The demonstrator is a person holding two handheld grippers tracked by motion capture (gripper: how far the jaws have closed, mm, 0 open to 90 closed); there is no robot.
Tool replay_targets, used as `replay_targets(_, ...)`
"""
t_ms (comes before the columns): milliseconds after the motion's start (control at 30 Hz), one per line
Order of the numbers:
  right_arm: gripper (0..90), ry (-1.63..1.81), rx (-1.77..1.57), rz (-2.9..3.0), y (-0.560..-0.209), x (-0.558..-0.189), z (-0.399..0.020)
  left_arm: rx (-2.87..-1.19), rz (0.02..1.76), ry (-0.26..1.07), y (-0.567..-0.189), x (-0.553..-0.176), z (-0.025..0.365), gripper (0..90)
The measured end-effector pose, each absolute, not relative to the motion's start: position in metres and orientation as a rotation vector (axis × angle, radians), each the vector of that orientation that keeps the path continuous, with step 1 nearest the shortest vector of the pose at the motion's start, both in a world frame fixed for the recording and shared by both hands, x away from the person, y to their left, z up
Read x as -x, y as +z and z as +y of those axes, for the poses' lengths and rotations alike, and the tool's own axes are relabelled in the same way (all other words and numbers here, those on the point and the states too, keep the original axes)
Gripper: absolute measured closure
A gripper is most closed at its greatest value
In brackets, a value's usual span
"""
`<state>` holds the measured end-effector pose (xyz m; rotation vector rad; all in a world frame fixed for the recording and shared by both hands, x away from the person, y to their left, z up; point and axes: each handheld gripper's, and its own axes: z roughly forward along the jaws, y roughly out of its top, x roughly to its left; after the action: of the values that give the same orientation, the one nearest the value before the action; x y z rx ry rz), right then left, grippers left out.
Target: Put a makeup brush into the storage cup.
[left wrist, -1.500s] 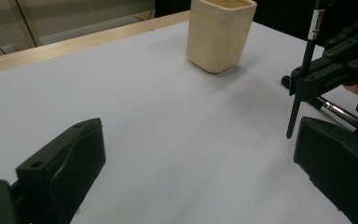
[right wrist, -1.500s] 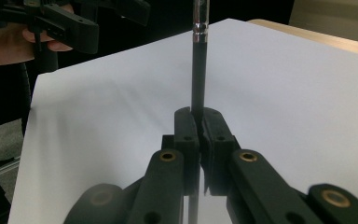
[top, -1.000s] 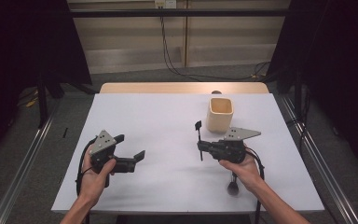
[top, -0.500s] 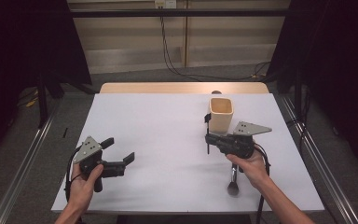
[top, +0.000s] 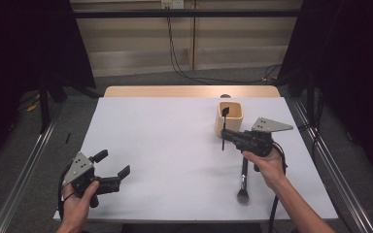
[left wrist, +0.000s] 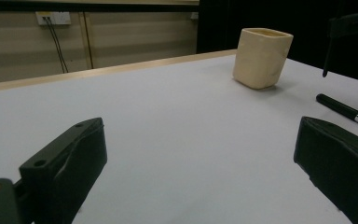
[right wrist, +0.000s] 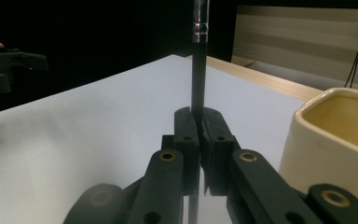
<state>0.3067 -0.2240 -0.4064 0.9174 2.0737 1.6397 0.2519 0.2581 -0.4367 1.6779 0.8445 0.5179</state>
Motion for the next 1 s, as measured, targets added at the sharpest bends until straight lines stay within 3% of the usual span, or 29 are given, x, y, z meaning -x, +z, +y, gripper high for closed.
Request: replay_targets(1000,86.4,1.614,-0.993,1.908,-0.372,-0.345,-0.247,-1.659,0.866,0.552,-0.447,-0.252,0.270,1.9)
